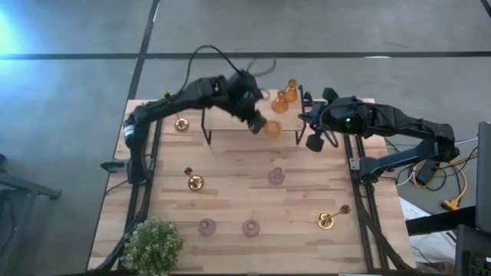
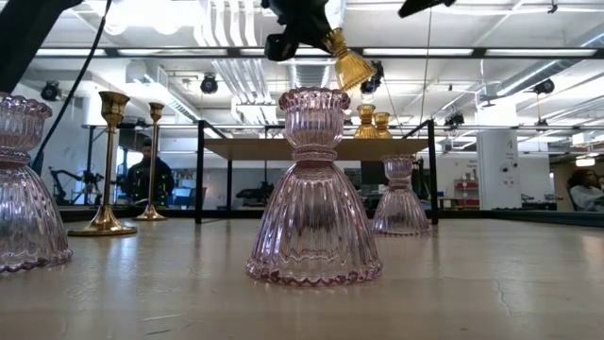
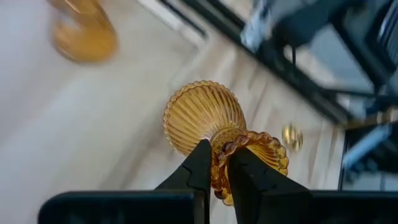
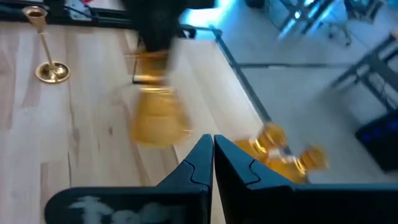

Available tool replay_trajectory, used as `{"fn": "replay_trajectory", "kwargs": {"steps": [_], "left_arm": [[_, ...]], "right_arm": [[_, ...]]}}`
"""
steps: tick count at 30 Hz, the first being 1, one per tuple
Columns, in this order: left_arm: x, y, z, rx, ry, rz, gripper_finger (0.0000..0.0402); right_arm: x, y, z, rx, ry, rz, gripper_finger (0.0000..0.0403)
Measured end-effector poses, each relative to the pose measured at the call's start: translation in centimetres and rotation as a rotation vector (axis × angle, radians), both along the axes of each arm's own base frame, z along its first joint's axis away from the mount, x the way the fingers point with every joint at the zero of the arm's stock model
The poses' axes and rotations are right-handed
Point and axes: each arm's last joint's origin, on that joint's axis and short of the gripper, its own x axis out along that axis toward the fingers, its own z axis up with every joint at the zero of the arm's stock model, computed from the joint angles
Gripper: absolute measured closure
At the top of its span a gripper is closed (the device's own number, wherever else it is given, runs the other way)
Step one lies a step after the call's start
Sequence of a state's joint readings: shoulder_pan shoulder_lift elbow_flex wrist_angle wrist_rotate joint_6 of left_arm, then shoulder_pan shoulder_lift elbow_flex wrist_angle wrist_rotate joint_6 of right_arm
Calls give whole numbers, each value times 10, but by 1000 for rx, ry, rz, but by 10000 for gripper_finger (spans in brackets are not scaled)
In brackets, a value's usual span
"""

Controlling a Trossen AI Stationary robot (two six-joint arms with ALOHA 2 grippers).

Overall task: Pick & Place candle stick holders
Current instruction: Align the yellow glass candle holder with the other yellow glass candle holder on the shelf

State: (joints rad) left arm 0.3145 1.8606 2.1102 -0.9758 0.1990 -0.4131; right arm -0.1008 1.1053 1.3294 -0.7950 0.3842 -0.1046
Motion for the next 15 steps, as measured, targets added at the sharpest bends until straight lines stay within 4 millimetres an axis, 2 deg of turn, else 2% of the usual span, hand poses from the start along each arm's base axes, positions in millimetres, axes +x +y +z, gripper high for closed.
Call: {"fn": "replay_trajectory", "kwargs": {"steps": [4, 9, 15], "left_arm": [[-7, 18, 11, 9, -48, 55, 367], [-11, 31, 14, 0, -74, 105, 367], [-8, 32, 15, -10, -111, 91, 367]], "right_arm": [[14, -1, -8, -17, 10, 15, 394], [24, -2, -5, -14, -44, 9, 389], [38, -3, -3, -27, -35, 16, 331]]}}
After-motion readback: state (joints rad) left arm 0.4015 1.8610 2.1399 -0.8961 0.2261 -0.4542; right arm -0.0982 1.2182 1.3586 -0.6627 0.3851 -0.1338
